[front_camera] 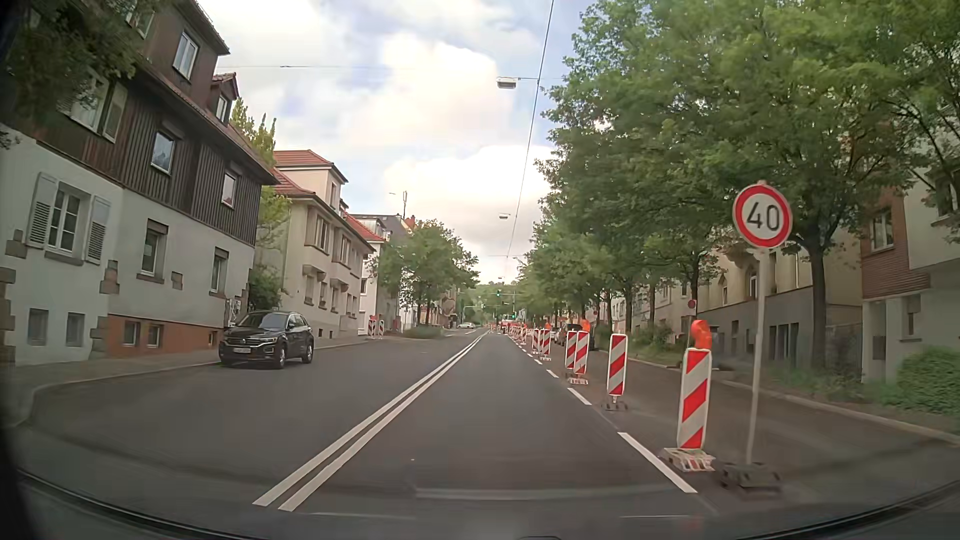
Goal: Follow the waypoints while adhering to traffic rules and regulations
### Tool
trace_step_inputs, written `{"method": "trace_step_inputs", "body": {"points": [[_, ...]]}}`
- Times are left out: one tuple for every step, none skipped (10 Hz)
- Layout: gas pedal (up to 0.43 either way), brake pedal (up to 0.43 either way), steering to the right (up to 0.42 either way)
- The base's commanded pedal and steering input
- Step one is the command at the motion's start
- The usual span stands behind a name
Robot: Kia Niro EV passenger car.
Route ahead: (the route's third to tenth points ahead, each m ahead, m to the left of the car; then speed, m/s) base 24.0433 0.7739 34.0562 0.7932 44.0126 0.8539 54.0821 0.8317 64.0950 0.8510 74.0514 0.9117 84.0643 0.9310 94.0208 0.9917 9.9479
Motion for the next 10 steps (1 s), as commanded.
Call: {"method": "trace_step_inputs", "body": {"points": [[0.118, 0.0, 0.0], [0.118, 0.0, 0.0], [0.118, 0.0, 0.0], [0.118, 0.0, 0.0], [0.118, 0.0, 0.0], [0.118, 0.0, 0.0], [0.11, 0.0, 0.0], [0.079, 0.0, 0.0], [0.087, 0.0, 0.003], [0.098, 0.0, 0.007]]}}
